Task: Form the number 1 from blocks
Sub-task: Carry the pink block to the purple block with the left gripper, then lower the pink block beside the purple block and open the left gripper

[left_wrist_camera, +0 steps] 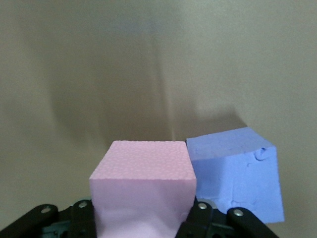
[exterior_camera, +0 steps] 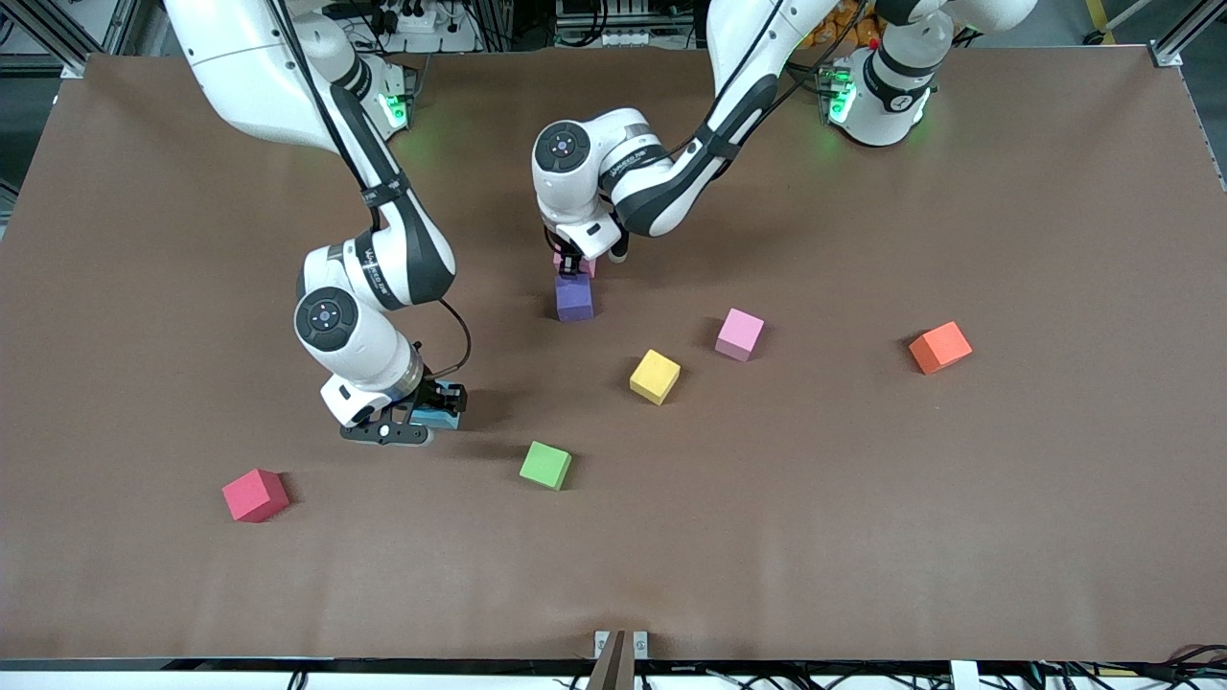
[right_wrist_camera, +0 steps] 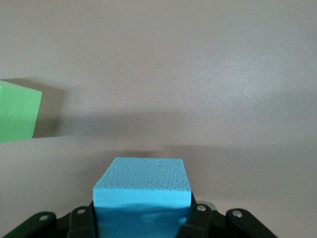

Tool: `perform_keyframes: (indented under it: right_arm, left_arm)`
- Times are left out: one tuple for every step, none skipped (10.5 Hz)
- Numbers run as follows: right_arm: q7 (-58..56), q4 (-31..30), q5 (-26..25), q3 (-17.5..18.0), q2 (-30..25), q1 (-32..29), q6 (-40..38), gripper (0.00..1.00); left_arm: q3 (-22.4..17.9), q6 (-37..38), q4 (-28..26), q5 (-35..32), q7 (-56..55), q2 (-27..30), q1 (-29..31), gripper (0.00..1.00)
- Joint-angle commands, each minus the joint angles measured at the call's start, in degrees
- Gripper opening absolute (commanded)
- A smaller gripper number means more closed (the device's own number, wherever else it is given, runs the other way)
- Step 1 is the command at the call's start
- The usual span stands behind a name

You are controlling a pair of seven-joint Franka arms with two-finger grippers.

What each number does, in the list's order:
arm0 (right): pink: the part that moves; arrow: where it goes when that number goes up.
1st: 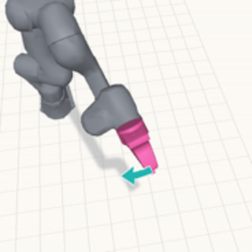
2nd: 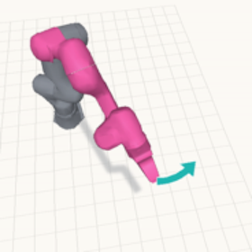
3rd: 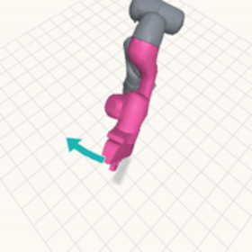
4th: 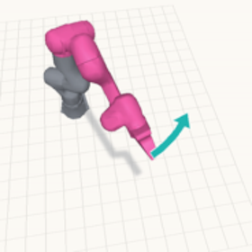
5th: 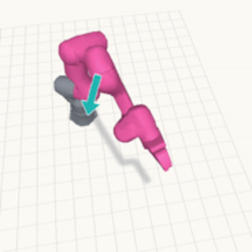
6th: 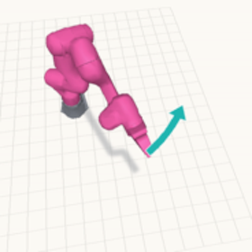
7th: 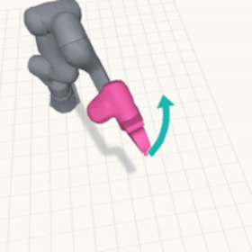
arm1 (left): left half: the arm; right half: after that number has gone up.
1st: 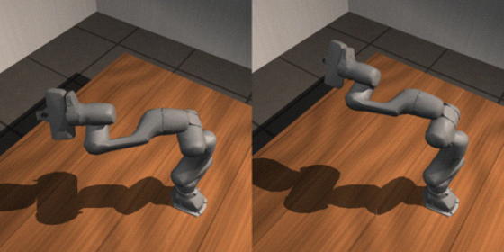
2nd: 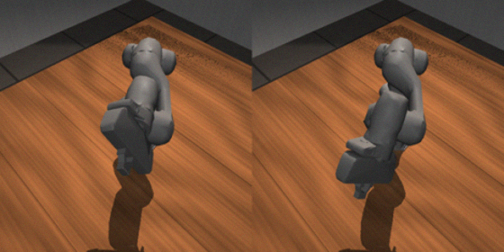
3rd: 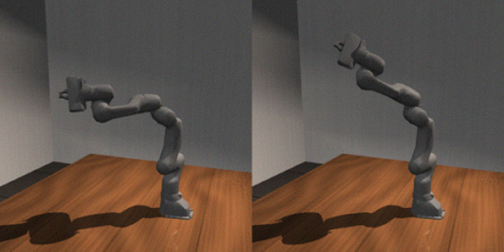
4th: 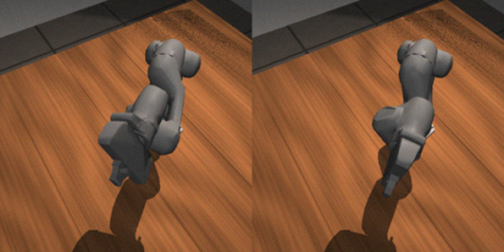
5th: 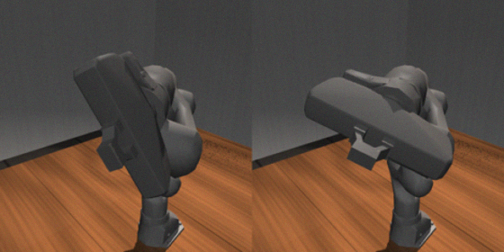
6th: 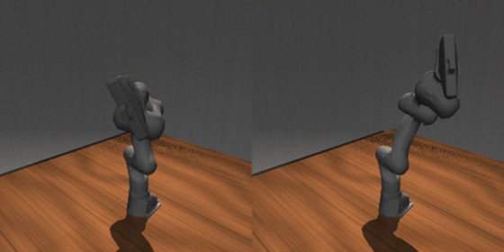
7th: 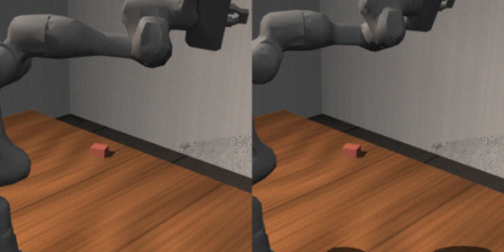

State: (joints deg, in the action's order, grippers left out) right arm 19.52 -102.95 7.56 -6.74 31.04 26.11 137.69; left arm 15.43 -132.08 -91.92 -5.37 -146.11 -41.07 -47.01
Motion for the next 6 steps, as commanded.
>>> perform_keyframes:
  right_arm:
    - [-0.27, -1.02, 2.70, -0.99, -1.25, 1.31, 0.29, 0.46]
    - [-0.53, -1.02, 3.07, -1.60, -1.25, 1.49, 0.38, 0.46]
    - [-0.80, -1.02, 3.16, -2.30, -1.25, 1.84, 0.38, 0.46]
    - [-0.71, -1.02, 3.16, -2.31, -1.25, 2.01, 0.38, 0.46]
    - [-0.62, -0.93, 3.25, -2.31, -1.25, 2.10, 0.38, 0.46]
    - [-0.71, -0.93, 3.68, -2.31, -1.25, 2.19, 0.38, 0.46]
  left_arm:
    - [-0.32, 0.68, 1.92, -1.66, 0.30, -1.03, -0.63, 0.00]
    - [-0.32, 0.68, 1.92, -1.66, 0.30, -1.03, -0.63, 0.00]
    - [-0.32, 0.59, 1.92, -1.66, 0.30, -1.12, -0.63, 0.00]
    - [-0.32, 0.59, 1.92, -1.66, 0.30, -1.30, -0.63, 0.00]
    - [-0.32, 0.42, 1.92, -1.75, 0.39, -1.30, -0.63, 0.42]
    - [-0.32, 0.33, 1.92, -1.75, 1.96, -1.30, -0.63, 0.99]
